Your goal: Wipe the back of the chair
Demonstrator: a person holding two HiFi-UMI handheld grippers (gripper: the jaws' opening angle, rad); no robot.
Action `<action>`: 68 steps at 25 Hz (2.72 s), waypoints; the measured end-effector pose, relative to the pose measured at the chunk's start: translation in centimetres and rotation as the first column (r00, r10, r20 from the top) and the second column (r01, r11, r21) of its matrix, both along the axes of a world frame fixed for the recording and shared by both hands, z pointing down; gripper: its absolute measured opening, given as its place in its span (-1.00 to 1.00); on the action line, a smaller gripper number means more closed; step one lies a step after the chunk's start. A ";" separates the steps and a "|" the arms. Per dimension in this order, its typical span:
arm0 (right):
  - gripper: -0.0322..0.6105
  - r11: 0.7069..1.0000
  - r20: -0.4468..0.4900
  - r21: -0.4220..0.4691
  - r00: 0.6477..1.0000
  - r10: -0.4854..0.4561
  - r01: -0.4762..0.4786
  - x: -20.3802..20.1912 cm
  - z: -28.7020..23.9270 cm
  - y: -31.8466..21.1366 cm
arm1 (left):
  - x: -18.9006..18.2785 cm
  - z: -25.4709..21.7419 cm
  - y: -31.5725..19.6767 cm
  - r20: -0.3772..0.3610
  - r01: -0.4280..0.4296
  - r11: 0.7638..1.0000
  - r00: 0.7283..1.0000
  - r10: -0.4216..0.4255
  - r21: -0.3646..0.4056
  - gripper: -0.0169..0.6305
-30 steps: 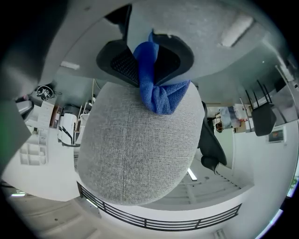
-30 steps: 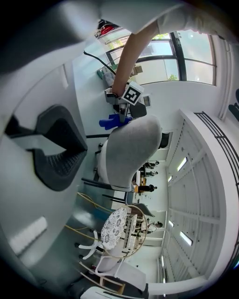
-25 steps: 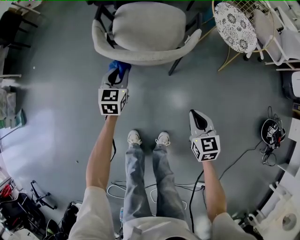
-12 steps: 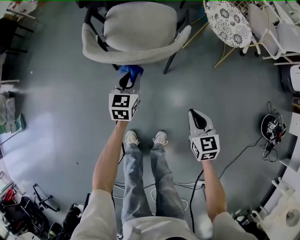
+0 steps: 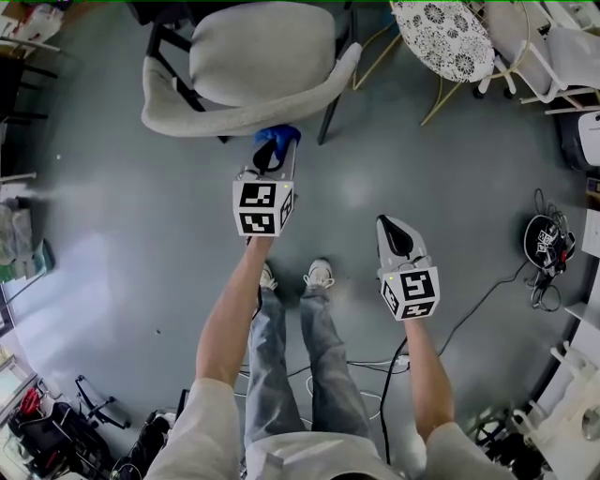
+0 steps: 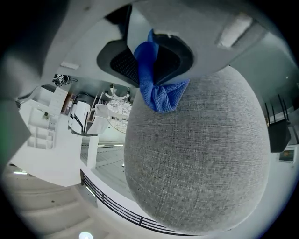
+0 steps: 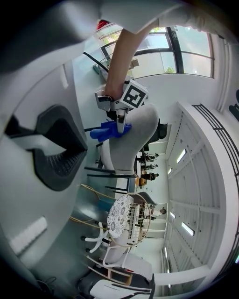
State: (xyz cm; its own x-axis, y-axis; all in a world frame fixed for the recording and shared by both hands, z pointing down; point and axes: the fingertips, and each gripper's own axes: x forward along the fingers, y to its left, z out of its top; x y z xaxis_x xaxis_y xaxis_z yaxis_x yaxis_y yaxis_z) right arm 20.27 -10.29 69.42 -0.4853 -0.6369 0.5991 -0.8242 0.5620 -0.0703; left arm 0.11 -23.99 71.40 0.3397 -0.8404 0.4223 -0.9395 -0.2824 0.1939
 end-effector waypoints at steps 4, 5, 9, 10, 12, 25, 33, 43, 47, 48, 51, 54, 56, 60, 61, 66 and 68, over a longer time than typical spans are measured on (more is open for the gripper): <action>-0.89 1.000 0.000 -0.003 1.000 0.012 -0.012 0.5 0.2 -0.2 | 1.4 0.1 -0.8 -0.014 -0.007 1.000 1.000 0.007 -0.015 -0.67; -0.89 1.000 0.000 -0.003 1.000 0.015 -0.015 0.5 0.3 -0.2 | 1.7 0.1 -1.0 -0.020 -0.008 1.000 1.000 0.007 -0.017 -0.67; -0.89 1.000 0.004 -0.005 1.000 0.018 -0.018 0.2 0.3 0.0 | 2.5 0.0 -0.8 -0.020 -0.037 0.999 0.999 0.037 -0.014 -0.67; -0.89 1.000 0.004 -0.004 1.000 0.018 -0.018 0.1 0.2 0.0 | 2.4 0.0 -0.6 -0.018 -0.044 0.999 0.999 0.044 -0.011 -0.67; -0.89 1.000 0.003 -0.001 1.000 0.018 -0.018 -0.1 0.1 0.0 | 2.0 -0.5 0.2 -0.019 -0.050 0.999 0.999 0.050 -0.001 -0.67; -0.89 1.000 0.023 0.018 1.000 0.012 -0.013 -3.4 -1.1 -0.1 | -7.2 -2.3 14.5 0.026 0.055 0.998 0.998 -0.054 -0.015 -0.67; -0.89 1.000 0.032 0.025 0.999 0.019 -0.019 -5.7 -1.7 0.2 | -12.3 -3.2 19.7 0.056 0.152 0.987 0.987 -0.150 -0.043 -0.67; -0.89 0.995 0.065 0.072 0.996 0.066 -0.071 -7.0 -8.0 -0.7 | -14.9 -10.4 18.8 0.057 0.184 0.983 0.981 -0.185 0.017 -0.67; -0.89 0.988 0.075 0.122 0.994 0.082 -0.090 -7.2 -12.9 -1.9 | -15.8 -15.3 17.0 0.057 0.175 0.983 0.982 -0.178 0.061 -0.67; -0.89 0.986 0.077 0.138 0.993 0.086 -0.096 -7.2 -14.2 -2.3 | -15.9 -16.6 16.5 0.058 0.170 0.982 0.983 -0.175 0.076 -0.67; -0.89 0.976 0.092 0.184 0.990 0.103 -0.118 -7.0 -18.4 -2.9 | -16.1 -20.2 15.5 0.055 0.161 0.980 0.984 -0.168 0.118 -0.67; -0.89 0.964 0.107 0.224 0.987 0.121 -0.143 -6.7 -22.6 -3.4 | -16.0 -23.7 14.7 0.047 0.152 0.977 0.986 -0.161 0.147 -0.67; -0.89 0.957 0.116 0.244 0.984 0.135 -0.161 -6.3 -25.0 -3.8 | -15.8 -26.0 14.3 0.043 0.146 0.975 0.987 -0.155 0.165 -0.67; -0.89 0.947 0.136 0.262 0.978 0.157 -0.189 -5.3 -29.2 -3.4 | -15.0 -29.7 14.5 0.040 0.130 0.976 0.990 -0.139 0.178 -0.67; -0.89 0.944 0.141 0.269 0.977 0.160 -0.193 -5.2 -30.2 -3.2 | -14.8 -30.6 14.5 0.038 0.125 0.975 0.990 -0.134 0.182 -0.67; -0.89 0.932 0.145 0.304 0.976 0.160 -0.198 -4.9 -34.1 -2.5 | -14.0 -34.4 15.0 0.030 0.106 0.972 0.993 -0.115 0.208 -0.67; -0.89 0.925 0.149 0.320 0.975 0.163 -0.203 -4.8 -35.5 -2.5 | -13.9 -35.9 14.9 0.026 0.103 0.969 0.993 -0.111 0.224 -0.67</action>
State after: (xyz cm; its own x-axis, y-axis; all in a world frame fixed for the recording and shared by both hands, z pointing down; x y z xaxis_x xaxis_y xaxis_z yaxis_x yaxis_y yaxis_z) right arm 15.50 -12.75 33.93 -0.3953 -0.8733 0.2847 -0.9121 0.4099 -0.0092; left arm -13.81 -9.06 35.48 0.2299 -0.9452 0.2316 -0.9721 -0.2116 0.1014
